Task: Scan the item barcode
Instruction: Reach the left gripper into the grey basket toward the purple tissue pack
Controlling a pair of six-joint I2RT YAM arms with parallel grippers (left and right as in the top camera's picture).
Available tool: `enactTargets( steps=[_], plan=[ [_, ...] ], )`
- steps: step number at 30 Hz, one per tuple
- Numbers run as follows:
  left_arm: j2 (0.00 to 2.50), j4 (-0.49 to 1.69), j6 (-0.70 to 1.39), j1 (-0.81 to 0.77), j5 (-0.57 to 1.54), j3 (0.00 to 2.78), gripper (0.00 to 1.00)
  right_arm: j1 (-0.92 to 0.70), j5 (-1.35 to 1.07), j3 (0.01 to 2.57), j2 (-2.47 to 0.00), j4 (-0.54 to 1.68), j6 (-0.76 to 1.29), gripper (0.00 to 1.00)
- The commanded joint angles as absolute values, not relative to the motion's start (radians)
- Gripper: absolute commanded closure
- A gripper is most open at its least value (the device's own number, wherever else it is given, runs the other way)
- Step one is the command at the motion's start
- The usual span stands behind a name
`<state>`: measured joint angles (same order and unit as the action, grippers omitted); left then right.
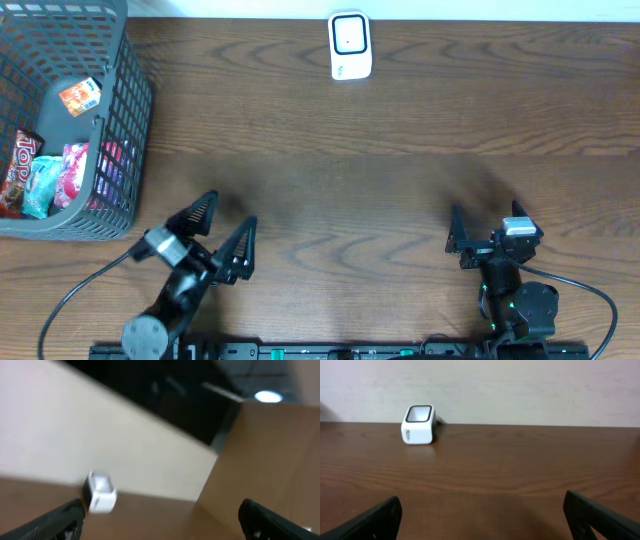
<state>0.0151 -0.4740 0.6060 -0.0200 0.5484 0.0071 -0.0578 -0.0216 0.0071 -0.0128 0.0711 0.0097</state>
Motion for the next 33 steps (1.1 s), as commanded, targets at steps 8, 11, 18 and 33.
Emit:
enactTargets(
  steps=[8,11,18,33],
  plan=[
    [0.091,-0.541,0.596,-0.018,0.569,0.226,0.02,-0.066,-0.013,0.006,-0.013,0.076,-0.005,0.01],
    [0.19,-0.537,0.537,-0.018,0.569,0.347,0.02,-0.066,-0.013,0.006,-0.013,0.076,-0.005,0.01],
    [0.568,0.041,0.286,-0.018,0.802,0.854,0.02,-0.066,-0.013,0.006,-0.013,0.076,-0.005,0.01],
    [1.085,0.43,0.197,0.115,0.503,1.441,0.02,-0.066,-0.013,0.006,-0.013,0.076,-0.005,0.01]
  ],
)
